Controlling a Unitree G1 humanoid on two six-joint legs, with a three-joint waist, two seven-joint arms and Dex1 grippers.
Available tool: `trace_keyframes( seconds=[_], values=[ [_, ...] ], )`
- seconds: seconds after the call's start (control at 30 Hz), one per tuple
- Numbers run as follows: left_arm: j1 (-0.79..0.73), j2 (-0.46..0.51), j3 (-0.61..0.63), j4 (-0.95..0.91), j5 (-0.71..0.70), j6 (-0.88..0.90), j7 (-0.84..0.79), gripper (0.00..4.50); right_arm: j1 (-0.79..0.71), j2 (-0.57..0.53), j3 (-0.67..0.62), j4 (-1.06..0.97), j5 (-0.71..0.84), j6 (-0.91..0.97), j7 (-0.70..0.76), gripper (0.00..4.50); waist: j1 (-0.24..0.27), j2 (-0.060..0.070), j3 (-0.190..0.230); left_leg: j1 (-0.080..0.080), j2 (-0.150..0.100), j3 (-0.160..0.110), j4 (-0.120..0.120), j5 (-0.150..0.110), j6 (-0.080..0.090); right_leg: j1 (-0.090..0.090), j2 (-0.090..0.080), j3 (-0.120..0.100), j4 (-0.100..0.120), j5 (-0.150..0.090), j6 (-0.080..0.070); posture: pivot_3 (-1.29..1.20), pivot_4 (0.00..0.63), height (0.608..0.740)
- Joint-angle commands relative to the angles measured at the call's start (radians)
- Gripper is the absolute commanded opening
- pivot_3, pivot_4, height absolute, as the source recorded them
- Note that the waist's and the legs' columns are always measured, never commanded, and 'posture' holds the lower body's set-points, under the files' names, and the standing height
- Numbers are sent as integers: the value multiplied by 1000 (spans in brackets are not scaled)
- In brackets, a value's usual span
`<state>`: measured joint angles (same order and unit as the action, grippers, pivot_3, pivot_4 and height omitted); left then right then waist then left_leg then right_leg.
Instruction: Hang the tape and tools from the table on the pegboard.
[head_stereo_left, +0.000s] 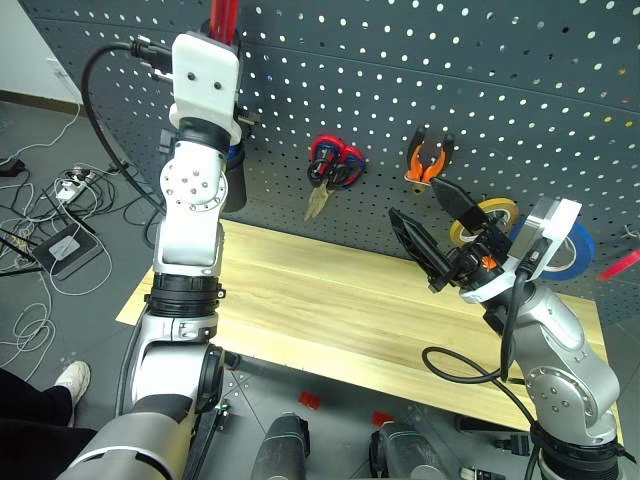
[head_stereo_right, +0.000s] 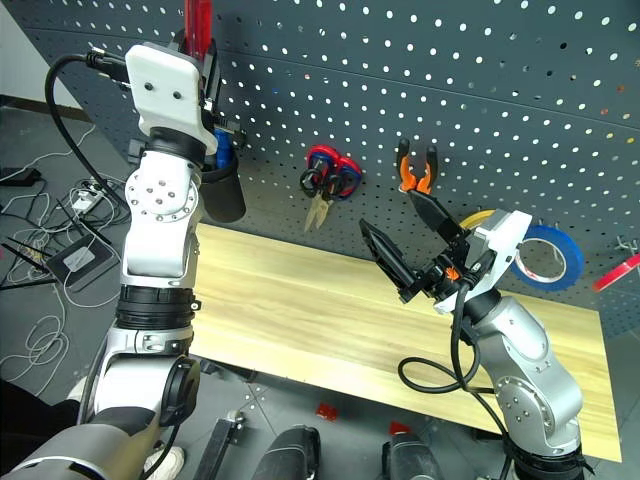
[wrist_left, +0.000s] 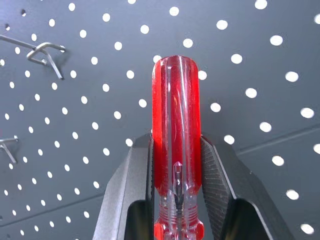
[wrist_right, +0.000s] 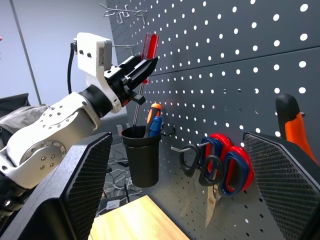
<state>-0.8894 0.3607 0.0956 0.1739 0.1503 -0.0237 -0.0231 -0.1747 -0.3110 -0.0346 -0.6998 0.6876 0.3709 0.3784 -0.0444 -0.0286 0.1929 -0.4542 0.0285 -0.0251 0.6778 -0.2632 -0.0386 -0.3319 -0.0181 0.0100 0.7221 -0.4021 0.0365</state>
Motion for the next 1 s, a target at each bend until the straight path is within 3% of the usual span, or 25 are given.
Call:
trace_keyframes(
  seconds=[0.03, 0.17, 0.63, 0.7, 1.0],
  values=[
    [-35, 26, 24, 12, -1, -43, 20, 922, 2, -12, -5, -48, -2, -1, -10, 4500, -6, 0, 0, 0, 0, 0, 0, 0, 0, 0, 0, 0, 1, 0, 0, -39, 138, 740],
    [-9, 31, 30, 22, -9, -40, 19, 922, 8, -23, -7, -51, 2, 4, -11, 4500, -13, 0, 0, 2, -1, -1, 1, 0, 0, -2, 0, -1, 10, 0, 0, -38, 143, 740],
    [148, 10, 60, -42, -44, 52, 37, 922, 36, -56, -1, -39, -13, -5, 7, 4500, -17, 1, -1, 3, -1, -2, 1, 0, 0, -1, 0, -1, 11, 0, 0, -17, 154, 740],
    [151, 8, 67, -44, -55, 75, 40, 1669, 34, -56, 2, -34, -15, -7, 7, 4500, -17, 1, -1, 3, -1, -2, 1, 0, 0, -1, 0, 0, 11, 0, 0, -17, 154, 740],
    [155, 7, 84, -58, -78, 119, 46, 4260, 42, -61, -1, -32, -15, -3, 5, 4500, -12, 1, -1, 3, -1, -3, 1, 0, 0, -1, 0, 0, 12, 0, 0, -19, 164, 740]
  ],
)
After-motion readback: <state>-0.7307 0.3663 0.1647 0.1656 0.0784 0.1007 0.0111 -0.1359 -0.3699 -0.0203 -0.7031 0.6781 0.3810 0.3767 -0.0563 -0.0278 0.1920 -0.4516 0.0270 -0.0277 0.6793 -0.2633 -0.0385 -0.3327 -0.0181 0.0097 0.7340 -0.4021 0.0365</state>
